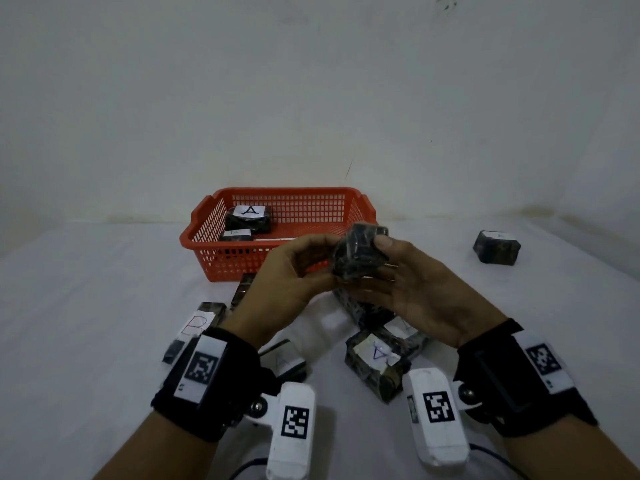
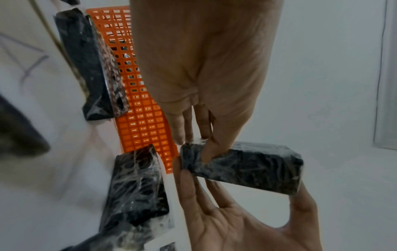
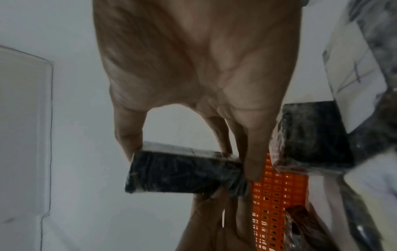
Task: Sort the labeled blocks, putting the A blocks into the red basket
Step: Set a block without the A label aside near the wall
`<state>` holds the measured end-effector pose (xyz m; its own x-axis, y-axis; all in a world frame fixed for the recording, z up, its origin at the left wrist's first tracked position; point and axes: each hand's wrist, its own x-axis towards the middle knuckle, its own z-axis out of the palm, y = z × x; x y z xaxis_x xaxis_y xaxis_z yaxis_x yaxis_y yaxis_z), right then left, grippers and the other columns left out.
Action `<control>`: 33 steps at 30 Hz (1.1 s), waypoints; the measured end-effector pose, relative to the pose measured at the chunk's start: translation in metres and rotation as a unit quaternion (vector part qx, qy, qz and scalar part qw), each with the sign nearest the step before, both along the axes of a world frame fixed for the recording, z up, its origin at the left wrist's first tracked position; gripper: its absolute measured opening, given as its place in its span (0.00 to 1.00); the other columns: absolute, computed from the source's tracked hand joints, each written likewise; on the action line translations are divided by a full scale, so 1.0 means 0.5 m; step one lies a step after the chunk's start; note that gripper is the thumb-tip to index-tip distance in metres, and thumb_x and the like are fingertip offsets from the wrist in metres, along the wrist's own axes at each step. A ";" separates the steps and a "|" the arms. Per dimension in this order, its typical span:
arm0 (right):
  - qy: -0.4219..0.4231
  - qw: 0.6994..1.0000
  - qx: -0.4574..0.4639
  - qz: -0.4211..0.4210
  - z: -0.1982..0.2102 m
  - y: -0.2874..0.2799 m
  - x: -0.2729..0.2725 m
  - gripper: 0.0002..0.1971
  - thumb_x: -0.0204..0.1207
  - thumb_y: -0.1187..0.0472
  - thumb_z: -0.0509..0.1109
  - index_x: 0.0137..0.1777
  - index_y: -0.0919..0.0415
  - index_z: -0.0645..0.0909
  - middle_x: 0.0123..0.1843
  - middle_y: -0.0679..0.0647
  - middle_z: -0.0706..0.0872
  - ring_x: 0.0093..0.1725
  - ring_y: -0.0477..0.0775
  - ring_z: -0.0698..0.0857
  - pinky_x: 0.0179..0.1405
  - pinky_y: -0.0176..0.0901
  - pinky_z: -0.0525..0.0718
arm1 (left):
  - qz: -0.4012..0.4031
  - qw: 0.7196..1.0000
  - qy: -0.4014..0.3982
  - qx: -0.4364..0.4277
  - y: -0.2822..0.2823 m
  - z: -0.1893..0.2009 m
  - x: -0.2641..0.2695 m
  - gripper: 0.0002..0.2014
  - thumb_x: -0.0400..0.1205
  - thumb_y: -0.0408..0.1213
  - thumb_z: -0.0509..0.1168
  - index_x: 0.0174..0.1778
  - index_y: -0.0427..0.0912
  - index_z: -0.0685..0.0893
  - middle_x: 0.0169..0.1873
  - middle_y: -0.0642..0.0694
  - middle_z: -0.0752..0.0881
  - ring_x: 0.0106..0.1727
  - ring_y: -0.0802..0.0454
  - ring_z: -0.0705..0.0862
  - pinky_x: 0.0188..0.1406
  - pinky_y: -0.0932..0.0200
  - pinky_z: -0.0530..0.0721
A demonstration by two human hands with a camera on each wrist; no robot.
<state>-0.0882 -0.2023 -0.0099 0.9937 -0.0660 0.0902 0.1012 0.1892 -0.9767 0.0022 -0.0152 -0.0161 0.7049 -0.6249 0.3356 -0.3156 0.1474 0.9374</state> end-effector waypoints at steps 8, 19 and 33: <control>-0.047 0.997 -0.053 -0.037 -0.011 -0.006 0.013 0.37 0.65 0.49 0.80 0.73 0.69 0.84 0.69 0.68 0.89 0.72 0.64 0.87 0.74 0.49 0.84 | -0.140 0.987 0.070 0.034 0.003 0.005 0.004 0.23 0.82 0.41 0.64 0.75 0.51 0.80 0.71 0.51 0.87 0.74 0.54 0.84 0.71 0.56 0.83; -0.036 0.997 -0.065 -0.018 -0.003 -0.001 0.006 0.23 0.77 0.55 0.79 0.70 0.63 0.87 0.66 0.60 0.93 0.68 0.55 0.91 0.68 0.40 0.87 | -0.038 0.999 0.013 0.011 -0.012 -0.002 -0.006 0.20 0.78 0.41 0.67 0.66 0.48 0.87 0.61 0.48 0.92 0.66 0.51 0.89 0.69 0.51 0.85; -0.052 0.995 -0.086 -0.015 -0.014 0.004 0.009 0.22 0.76 0.60 0.78 0.70 0.60 0.88 0.67 0.61 0.92 0.70 0.60 0.89 0.75 0.50 0.84 | -0.098 0.993 0.063 0.023 0.001 0.011 -0.010 0.13 0.83 0.45 0.68 0.61 0.52 0.90 0.62 0.48 0.92 0.68 0.52 0.88 0.74 0.49 0.81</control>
